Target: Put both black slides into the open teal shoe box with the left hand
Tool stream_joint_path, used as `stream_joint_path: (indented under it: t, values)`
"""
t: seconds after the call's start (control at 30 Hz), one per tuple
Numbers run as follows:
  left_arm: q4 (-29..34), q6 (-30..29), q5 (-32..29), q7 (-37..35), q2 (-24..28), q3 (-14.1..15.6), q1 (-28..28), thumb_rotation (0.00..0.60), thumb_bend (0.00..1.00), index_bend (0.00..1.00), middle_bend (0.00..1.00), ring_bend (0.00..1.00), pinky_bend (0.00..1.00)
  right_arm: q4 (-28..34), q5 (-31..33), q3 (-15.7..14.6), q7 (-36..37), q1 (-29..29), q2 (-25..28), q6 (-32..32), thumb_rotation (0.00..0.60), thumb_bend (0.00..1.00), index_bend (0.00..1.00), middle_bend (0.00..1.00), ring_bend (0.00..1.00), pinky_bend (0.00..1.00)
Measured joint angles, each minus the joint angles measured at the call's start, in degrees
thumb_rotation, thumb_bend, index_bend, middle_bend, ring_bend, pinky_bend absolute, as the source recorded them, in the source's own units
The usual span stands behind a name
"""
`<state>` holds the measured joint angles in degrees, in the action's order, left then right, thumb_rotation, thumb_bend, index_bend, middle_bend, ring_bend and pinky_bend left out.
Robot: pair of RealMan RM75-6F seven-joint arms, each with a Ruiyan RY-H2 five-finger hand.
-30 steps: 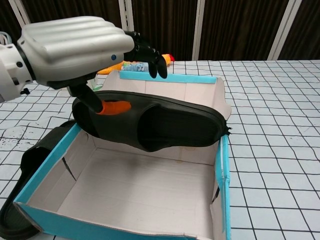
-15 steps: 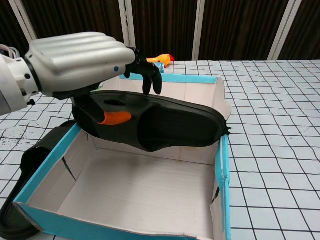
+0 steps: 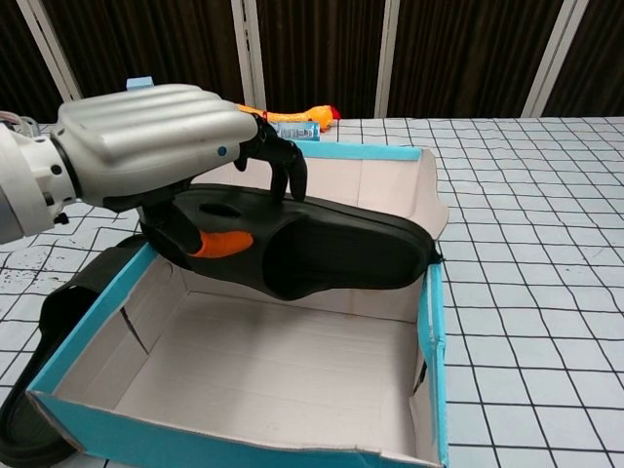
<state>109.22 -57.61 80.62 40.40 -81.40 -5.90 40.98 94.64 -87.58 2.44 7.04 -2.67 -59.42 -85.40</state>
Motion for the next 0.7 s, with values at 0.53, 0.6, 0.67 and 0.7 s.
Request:
stream_joint_path:
  t: [0.53, 0.6, 0.67, 0.7]
  values:
    - [-0.1, -0.1, -4.2, 1.0, 0.2, 1.7, -0.1, 0.6, 0.47, 0.33, 0.38, 0.23, 0.34, 0.1, -0.2, 0.0, -0.2, 0.2, 0.0, -0.4, 0.6, 0.25, 0.05, 0.09, 0.04, 0.04]
    - [-0.2, -0.2, -4.2, 1.1, 0.1, 2.0, -0.1, 0.6, 0.47, 0.34, 0.38, 0.23, 0.34, 0.1, -0.2, 0.0, -0.1, 0.2, 0.0, -0.4, 0.6, 0.25, 0.05, 0.09, 0.05, 0.04]
    - [-0.4, -0.2, -4.1, 1.1, 0.0, 2.2, -0.1, 0.6, 0.47, 0.34, 0.38, 0.23, 0.34, 0.1, -0.1, 0.0, 0.0, 0.2, 0.0, -0.4, 0.6, 0.25, 0.05, 0.09, 0.05, 0.04]
    - [-0.5, -0.3, -4.0, 1.2, 0.0, 2.4, 0.0, 0.6, 0.47, 0.34, 0.38, 0.23, 0.34, 0.1, -0.1, 0.0, 0.0, 0.2, 0.0, -0.3, 0.6, 0.25, 0.05, 0.09, 0.05, 0.04]
